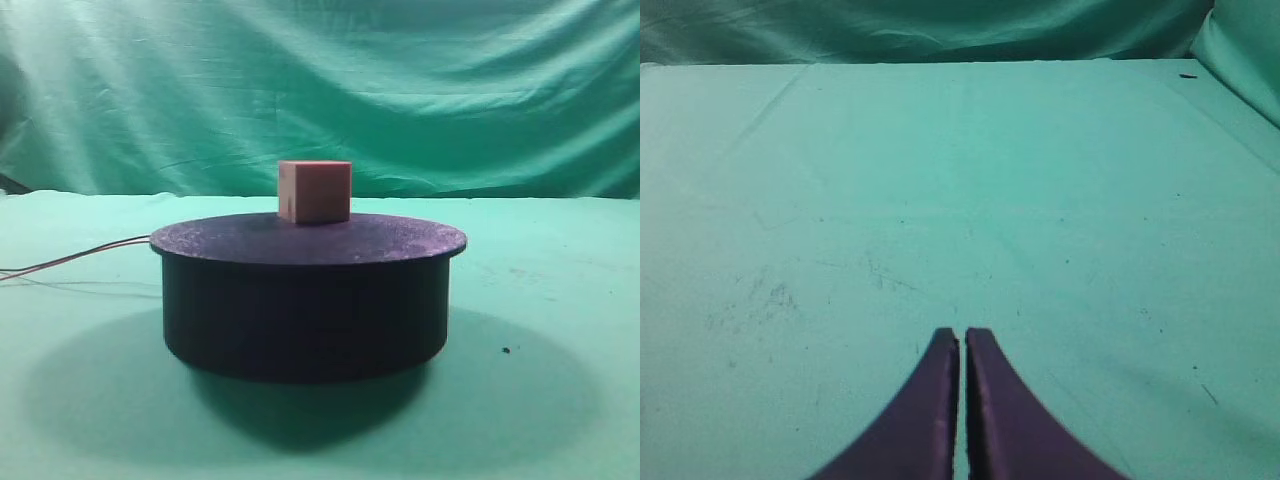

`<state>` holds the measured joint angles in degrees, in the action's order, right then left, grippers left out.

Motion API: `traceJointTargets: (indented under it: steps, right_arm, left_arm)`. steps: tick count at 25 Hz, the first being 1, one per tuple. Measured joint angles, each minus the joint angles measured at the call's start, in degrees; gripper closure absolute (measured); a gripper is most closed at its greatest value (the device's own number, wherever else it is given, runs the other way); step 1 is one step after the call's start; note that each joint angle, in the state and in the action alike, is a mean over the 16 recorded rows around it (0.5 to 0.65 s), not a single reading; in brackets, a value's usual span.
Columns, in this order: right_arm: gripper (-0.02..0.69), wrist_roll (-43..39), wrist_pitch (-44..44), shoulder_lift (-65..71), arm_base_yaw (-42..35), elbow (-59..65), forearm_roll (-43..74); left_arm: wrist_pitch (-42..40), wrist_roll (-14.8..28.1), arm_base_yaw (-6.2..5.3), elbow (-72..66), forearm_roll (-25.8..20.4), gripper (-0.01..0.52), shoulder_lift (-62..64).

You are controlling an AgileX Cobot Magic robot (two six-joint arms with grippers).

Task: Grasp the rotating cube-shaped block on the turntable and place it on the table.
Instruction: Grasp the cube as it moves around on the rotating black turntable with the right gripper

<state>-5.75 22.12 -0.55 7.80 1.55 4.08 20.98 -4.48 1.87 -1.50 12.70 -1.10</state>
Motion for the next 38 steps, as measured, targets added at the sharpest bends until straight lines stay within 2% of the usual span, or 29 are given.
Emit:
traceJointTargets:
  steps: [14,22,26,31,38]
  right_arm:
    - [0.665,-0.3,-1.1,0.0,0.0,0.0,-0.2]
    - [0.665,-2.3,-12.3,0.4,0.0,-0.4,-2.3]
    - [0.665,-3.2,-14.8,3.6,0.0,-3.4,-3.5]
    - [0.665,-4.0,-11.7,12.5,0.0,-9.7,-5.5]
    - [0.665,-1.9,-0.4,30.9,0.8,-18.9,-10.3]
  left_arm:
    - [0.0,0.0,0.0,0.0,0.0,0.514,0.0]
    - [0.0,0.0,0.0,0.0,0.0,0.514,0.0]
    - [0.0,0.0,0.0,0.0,0.0,0.514,0.0]
    - [0.0,0.0,0.0,0.0,0.0,0.514,0.0]
    - [0.0,0.0,0.0,0.0,0.0,0.514,0.0]
